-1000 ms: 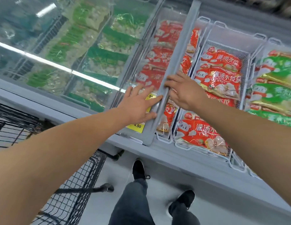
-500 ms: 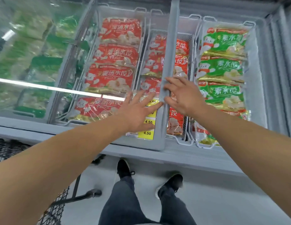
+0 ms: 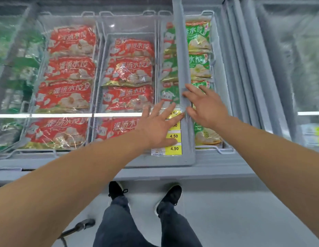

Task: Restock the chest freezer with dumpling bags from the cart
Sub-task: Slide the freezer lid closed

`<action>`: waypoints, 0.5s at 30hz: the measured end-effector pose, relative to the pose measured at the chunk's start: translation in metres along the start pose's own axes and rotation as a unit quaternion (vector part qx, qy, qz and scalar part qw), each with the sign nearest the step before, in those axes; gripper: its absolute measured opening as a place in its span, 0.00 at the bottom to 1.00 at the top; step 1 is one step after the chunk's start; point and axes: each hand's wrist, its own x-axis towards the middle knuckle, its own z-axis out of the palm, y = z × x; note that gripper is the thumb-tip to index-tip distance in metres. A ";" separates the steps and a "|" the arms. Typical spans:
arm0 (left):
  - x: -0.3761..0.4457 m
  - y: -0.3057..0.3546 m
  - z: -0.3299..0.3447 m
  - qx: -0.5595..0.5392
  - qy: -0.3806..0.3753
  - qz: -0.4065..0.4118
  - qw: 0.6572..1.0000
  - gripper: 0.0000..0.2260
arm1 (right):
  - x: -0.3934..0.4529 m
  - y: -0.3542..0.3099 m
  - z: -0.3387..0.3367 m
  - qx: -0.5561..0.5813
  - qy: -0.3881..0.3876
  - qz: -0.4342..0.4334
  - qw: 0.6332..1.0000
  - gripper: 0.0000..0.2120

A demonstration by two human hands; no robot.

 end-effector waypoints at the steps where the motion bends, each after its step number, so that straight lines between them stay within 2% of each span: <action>1: 0.006 0.009 -0.002 0.002 0.003 0.001 1.000 0.40 | -0.003 0.010 0.000 0.003 0.002 0.003 1.000 0.27; 15: 0.086 0.135 -0.021 0.006 0.024 0.013 1.000 0.41 | -0.054 0.139 -0.010 0.004 0.033 0.062 0.998 0.23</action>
